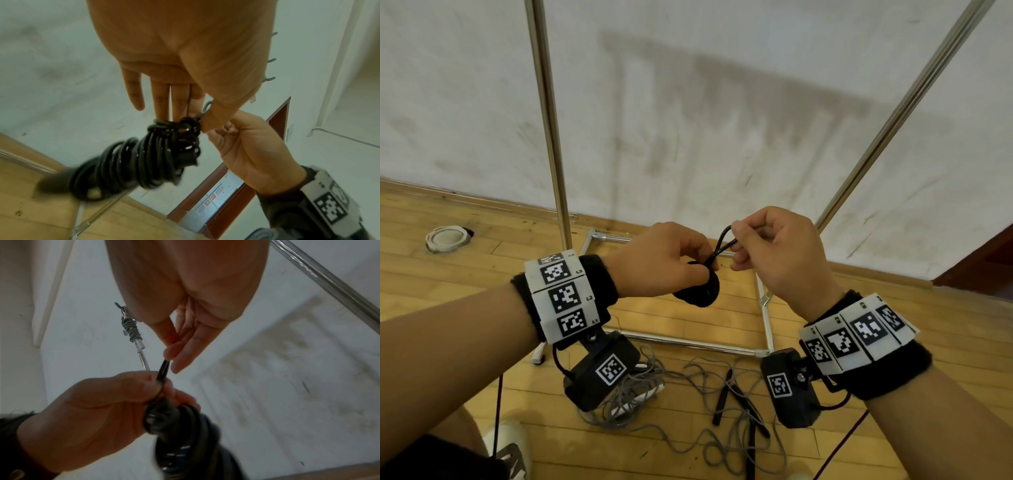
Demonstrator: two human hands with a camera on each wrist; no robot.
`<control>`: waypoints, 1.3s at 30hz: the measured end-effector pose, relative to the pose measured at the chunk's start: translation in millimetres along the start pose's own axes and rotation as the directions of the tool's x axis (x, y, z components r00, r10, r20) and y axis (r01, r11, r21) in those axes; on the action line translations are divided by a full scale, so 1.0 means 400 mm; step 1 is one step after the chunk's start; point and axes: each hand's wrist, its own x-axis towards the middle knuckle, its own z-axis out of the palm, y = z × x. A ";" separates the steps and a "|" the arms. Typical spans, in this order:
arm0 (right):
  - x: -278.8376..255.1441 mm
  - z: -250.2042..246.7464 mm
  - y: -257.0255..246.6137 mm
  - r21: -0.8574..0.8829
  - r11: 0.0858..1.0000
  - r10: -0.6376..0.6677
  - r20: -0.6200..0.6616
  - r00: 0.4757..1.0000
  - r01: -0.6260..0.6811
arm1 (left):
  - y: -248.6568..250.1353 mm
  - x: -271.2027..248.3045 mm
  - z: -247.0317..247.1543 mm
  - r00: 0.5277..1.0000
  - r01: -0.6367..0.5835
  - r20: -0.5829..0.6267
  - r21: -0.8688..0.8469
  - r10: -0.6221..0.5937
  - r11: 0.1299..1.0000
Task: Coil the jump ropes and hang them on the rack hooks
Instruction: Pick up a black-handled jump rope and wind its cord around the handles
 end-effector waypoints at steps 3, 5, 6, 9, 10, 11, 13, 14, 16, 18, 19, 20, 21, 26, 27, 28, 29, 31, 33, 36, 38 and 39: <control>0.002 0.008 -0.009 0.048 0.998 0.034 0.004 0.999 -0.034 | 0.005 0.000 -0.003 1.000 -0.017 -0.020 0.027 0.018 0.999; 0.001 0.008 -0.011 0.058 0.998 0.026 0.029 0.999 -0.027 | 0.003 0.003 -0.005 0.999 -0.028 -0.029 0.040 0.029 0.999; 0.001 0.006 -0.009 0.026 1.000 0.001 0.046 0.999 -0.002 | 0.003 0.003 -0.007 0.999 -0.031 -0.029 0.048 0.033 0.998; -0.002 -0.008 -0.004 -0.133 0.983 -0.113 0.124 0.986 0.130 | -0.003 0.002 -0.021 0.998 -0.016 -0.055 0.050 0.019 0.999; -0.003 -0.014 -0.002 -0.168 0.969 -0.153 0.158 0.976 0.179 | -0.006 0.000 -0.029 0.997 -0.011 -0.069 0.051 0.015 0.999; -0.003 -0.020 0.001 -0.182 0.957 -0.188 0.198 0.962 0.225 | -0.007 -0.002 -0.036 0.996 -0.006 -0.083 0.059 0.011 0.998; -0.005 -0.030 0.005 -0.170 0.949 -0.214 0.275 0.937 0.266 | -0.004 -0.002 -0.048 0.993 0.003 -0.114 0.066 0.005 0.998; -0.005 -0.032 0.009 -0.159 0.947 -0.224 0.293 0.930 0.278 | -0.001 -0.002 -0.053 0.991 -0.001 -0.132 0.049 0.008 0.999; -0.005 -0.032 0.013 -0.156 0.941 -0.251 0.271 0.929 0.299 | 0.011 -0.005 -0.059 0.987 -0.023 -0.156 0.007 0.023 1.000; -0.005 -0.027 0.011 -0.108 0.962 -0.222 0.217 0.950 0.250 | 0.026 -0.009 -0.063 0.985 -0.042 -0.170 -0.024 0.037 0.999; -0.005 -0.025 0.007 -0.031 0.981 -0.184 0.202 0.962 0.194 | 0.034 -0.011 -0.064 0.981 -0.046 -0.188 -0.043 0.037 0.998; -0.005 -0.024 0.002 0.064 0.988 -0.148 0.197 0.969 0.137 | 0.043 -0.012 -0.067 0.975 -0.052 -0.219 -0.057 0.039 0.997; -0.006 -0.022 -0.005 0.156 0.984 -0.121 0.194 0.973 0.091 | 0.053 -0.011 -0.072 0.963 -0.063 -0.264 -0.057 0.045 0.996; -0.005 -0.019 -0.069 0.403 0.915 -0.069 0.137 0.988 0.009 | 0.121 -0.011 -0.108 0.925 -0.168 -0.347 -0.007 0.155 0.986; 0.000 -0.023 -0.082 0.421 0.907 -0.060 0.122 0.991 0.003 | 0.135 -0.010 -0.119 0.928 -0.170 -0.331 0.034 0.172 0.985; 0.007 -0.028 -0.094 0.432 0.902 -0.053 0.109 0.993 0.000 | 0.148 -0.008 -0.132 0.933 -0.167 -0.315 0.059 0.177 0.984; 0.015 -0.032 -0.106 0.444 0.896 -0.049 0.101 0.994 -0.001 | 0.160 -0.004 -0.147 0.938 -0.160 -0.304 0.058 0.170 0.985; 0.037 -0.041 -0.129 0.449 0.893 -0.058 0.083 0.995 0.015 | 0.188 0.007 -0.183 0.951 -0.136 -0.282 -0.013 0.126 0.991; 0.067 -0.044 -0.163 0.414 0.909 -0.080 0.059 0.995 0.049 | 0.220 0.019 -0.224 0.963 -0.114 -0.257 -0.110 0.082 0.987; 0.122 -0.055 -0.242 0.377 0.918 -0.137 0.019 0.990 0.120 | 0.280 0.039 -0.289 0.964 -0.135 -0.248 -0.162 0.092 0.978; 0.153 -0.060 -0.292 0.363 0.919 -0.163 -0.002 0.987 0.153 | 0.303 0.050 -0.322 0.954 -0.164 -0.280 -0.173 0.111 0.971; 0.179 -0.066 -0.329 0.359 0.916 -0.184 -0.021 0.983 0.179 | 0.320 0.058 -0.353 0.939 -0.194 -0.316 -0.164 0.135 0.967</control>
